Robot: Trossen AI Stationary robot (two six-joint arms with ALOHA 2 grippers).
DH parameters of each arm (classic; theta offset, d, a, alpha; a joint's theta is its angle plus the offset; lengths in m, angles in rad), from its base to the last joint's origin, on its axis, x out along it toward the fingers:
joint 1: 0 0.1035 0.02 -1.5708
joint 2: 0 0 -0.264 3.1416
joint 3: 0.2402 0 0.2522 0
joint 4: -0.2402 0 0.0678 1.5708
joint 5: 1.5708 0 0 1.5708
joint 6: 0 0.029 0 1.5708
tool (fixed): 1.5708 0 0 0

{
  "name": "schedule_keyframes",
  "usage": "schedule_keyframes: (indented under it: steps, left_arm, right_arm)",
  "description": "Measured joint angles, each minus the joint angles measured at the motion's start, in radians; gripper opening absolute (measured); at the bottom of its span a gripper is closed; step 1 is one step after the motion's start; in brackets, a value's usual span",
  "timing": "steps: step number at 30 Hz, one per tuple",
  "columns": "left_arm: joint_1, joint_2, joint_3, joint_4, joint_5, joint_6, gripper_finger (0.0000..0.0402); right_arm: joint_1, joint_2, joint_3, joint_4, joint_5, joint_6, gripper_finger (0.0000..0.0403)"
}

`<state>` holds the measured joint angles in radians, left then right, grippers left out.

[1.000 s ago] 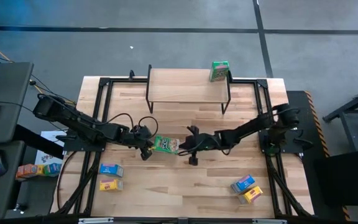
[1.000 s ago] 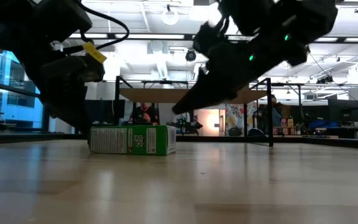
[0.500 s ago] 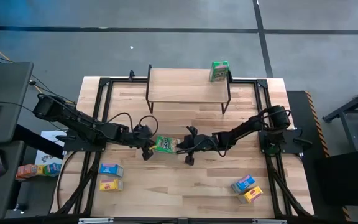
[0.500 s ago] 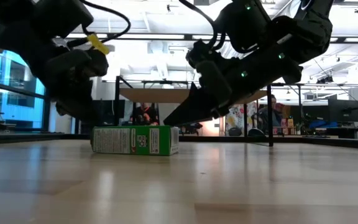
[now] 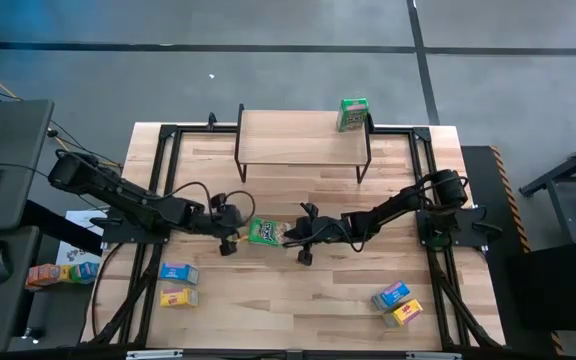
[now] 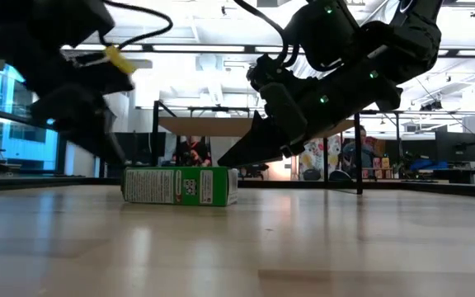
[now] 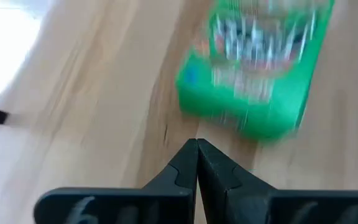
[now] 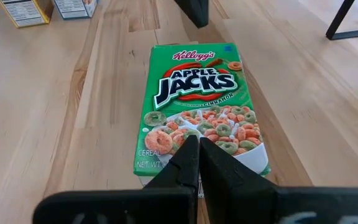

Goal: Stack cereal on shelf
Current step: Move the green cereal box to the center of the table

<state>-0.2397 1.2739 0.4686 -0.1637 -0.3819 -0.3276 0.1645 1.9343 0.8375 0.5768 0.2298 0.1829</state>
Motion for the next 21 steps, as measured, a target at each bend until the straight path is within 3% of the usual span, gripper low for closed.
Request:
schedule_keyframes:
  steps: [4,9,14,21]
  left_arm:
    - [0.004,0.037,0.0,-0.012,-0.016,0.068,0.0]
    - [0.004,0.089,0.0,0.089,-0.015,0.152,0.0]
    - [0.028,0.146,0.0,0.115,0.079,0.137,0.0]
    - [0.039,0.176,0.0,0.178,0.09,0.122,0.0]
  right_arm:
    - [0.0,0.0,0.0,0.0,0.0,0.0,0.0]
    - [0.0,0.0,0.0,0.0,0.0,-0.004,0.0]
    - [0.0,0.0,0.0,-0.001,0.0,-0.001,0.0]
    - [0.0,0.0,0.0,-0.004,0.0,0.0,0.0]
